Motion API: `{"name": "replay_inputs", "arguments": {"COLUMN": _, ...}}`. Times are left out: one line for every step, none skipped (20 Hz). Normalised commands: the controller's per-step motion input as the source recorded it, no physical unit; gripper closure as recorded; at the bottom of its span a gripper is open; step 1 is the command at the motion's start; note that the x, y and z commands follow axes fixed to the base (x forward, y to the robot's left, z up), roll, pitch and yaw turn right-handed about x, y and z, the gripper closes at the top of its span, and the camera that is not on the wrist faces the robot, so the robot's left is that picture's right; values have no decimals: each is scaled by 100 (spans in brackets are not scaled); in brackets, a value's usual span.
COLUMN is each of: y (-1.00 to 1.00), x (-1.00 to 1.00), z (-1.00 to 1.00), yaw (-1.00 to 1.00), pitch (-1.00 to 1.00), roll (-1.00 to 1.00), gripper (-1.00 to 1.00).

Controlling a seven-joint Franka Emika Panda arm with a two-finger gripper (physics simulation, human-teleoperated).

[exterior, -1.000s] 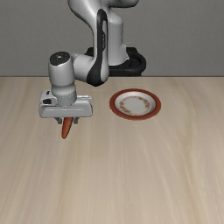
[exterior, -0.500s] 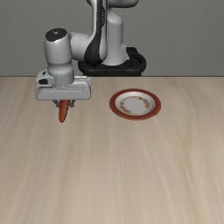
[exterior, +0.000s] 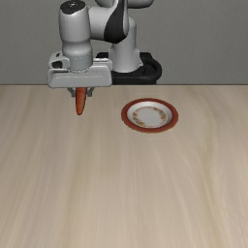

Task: Pick the carrot on the table and place it on the plate

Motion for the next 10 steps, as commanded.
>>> {"name": "replay_inputs", "arguments": {"y": 100, "x": 0, "z": 0, "yaw": 0, "pitch": 0, "roll": 0, "gripper": 100}}
{"name": "replay_inputs", "arguments": {"y": 100, "x": 0, "z": 0, "yaw": 0, "pitch": 0, "roll": 0, "gripper": 100}}
{"name": "replay_inputs", "arguments": {"y": 100, "x": 0, "z": 0, "yaw": 0, "pitch": 0, "roll": 0, "gripper": 100}}
{"name": "replay_inputs", "arguments": {"y": 100, "x": 0, "z": 0, "yaw": 0, "pitch": 0, "roll": 0, "gripper": 100}}
{"name": "replay_inputs", "arguments": {"y": 100, "x": 0, "z": 0, "yaw": 0, "pitch": 0, "roll": 0, "gripper": 100}}
{"name": "replay_inputs", "arguments": {"y": 100, "x": 0, "z": 0, "yaw": 0, "pitch": 0, "roll": 0, "gripper": 100}}
{"name": "replay_inputs", "arguments": {"y": 100, "x": 0, "z": 0, "yaw": 0, "pitch": 0, "roll": 0, "gripper": 100}}
{"name": "replay_inputs", "arguments": {"y": 100, "x": 0, "z": 0, "yaw": 0, "pitch": 0, "roll": 0, "gripper": 100}}
{"name": "replay_inputs", "arguments": {"y": 100, "x": 0, "z": 0, "yaw": 0, "pitch": 0, "roll": 0, "gripper": 100}}
{"name": "replay_inputs", "arguments": {"y": 100, "x": 0, "z": 0, "yaw": 0, "pitch": 0, "roll": 0, "gripper": 100}}
